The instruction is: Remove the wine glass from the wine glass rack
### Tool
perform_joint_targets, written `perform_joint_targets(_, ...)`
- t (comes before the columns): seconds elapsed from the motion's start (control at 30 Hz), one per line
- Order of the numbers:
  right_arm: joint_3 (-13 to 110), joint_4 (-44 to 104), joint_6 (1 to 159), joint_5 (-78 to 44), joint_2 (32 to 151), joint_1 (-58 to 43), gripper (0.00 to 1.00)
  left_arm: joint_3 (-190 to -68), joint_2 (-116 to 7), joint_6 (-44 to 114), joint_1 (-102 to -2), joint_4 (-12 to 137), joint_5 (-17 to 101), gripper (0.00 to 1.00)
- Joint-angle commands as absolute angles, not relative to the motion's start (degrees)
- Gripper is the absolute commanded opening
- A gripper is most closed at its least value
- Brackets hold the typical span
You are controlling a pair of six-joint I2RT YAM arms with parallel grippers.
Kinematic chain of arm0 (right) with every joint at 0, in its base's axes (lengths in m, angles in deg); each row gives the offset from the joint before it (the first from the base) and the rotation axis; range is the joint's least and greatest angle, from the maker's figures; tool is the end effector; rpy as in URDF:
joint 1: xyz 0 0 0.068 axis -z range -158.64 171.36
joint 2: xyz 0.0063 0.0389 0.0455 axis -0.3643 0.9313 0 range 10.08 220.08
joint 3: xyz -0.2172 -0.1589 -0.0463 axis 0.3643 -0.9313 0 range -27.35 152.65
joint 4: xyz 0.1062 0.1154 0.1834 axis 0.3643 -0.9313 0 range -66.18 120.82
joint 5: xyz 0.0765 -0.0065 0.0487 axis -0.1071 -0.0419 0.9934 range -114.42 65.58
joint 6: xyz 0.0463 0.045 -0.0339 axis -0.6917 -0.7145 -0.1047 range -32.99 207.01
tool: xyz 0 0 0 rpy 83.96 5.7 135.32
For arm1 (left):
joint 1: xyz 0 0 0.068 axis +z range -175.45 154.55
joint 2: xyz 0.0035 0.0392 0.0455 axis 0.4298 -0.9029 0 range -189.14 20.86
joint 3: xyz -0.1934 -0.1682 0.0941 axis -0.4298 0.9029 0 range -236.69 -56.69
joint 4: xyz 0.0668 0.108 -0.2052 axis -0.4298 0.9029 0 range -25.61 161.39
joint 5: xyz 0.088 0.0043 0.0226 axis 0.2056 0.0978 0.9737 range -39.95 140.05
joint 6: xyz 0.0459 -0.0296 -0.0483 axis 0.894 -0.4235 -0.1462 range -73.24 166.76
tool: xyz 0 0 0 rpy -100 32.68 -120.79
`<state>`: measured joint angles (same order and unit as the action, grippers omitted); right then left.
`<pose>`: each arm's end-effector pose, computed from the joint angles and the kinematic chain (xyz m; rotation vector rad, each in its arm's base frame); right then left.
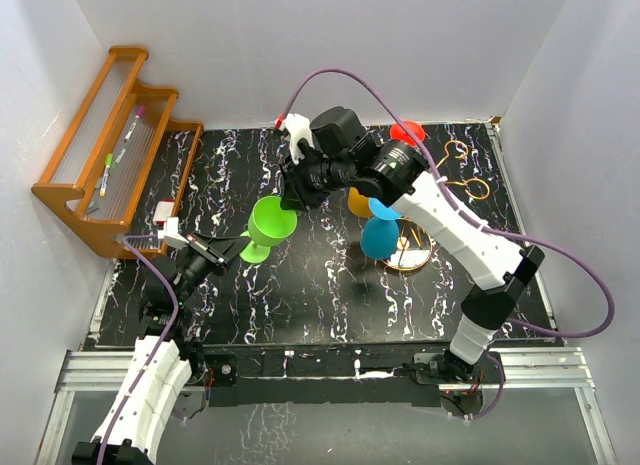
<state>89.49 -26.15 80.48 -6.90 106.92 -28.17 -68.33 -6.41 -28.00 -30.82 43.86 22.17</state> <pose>0.2108 0.2751 0.4293 -1.0155 2.0916 0.8589 0.1403 -0.0416 0.2431 -0.5648 1.5895 -1.4512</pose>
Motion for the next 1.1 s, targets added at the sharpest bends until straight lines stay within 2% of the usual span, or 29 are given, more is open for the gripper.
perform_joint_targets(0.0,93.3,-24.6,79.8,-8.5,109.6,-28.2,0.12,-71.0,-5.6,-25.5,-30.6,45.7,22.2,0.00)
perform_joint_targets(0.03,93.7,-24.6,79.8,-9.3,109.7,-28.3,0.09,-71.5,-5.5,-24.8,-30.6,47.4,22.6,0.00)
perform_joint_targets(0.17,95.4,-24.3,79.1,-12.1,112.1,-28.2,0.08,-74.6,-5.3,-19.9,-30.6,56.8,25.1,0.02)
perform_joint_targets(0.3,97.1,-23.9,78.5,-15.6,113.3,-28.2,0.08,-80.6,-5.7,-12.8,-30.7,72.5,31.8,0.29)
perform_joint_targets(0.4,98.3,-23.4,78.0,-16.9,114.5,-28.2,0.08,-85.8,-6.0,-8.0,-30.6,83.5,39.2,0.37)
perform_joint_targets(0.7,102.4,-21.6,76.9,-16.6,119.5,-28.2,0.08,-92.6,-5.5,-2.8,-30.6,94.3,49.3,0.43)
perform_joint_targets(0.9,111.6,-22.0,76.1,-18.4,129.8,-28.8,0.08,-98.7,-2.2,2.9,-30.7,103.0,60.7,0.43)
perform_joint_targets(1.07,115.6,-19.0,76.1,-21.9,137.3,-31.3,0.08,-99.1,0.7,6.3,-30.7,103.5,63.9,0.43)
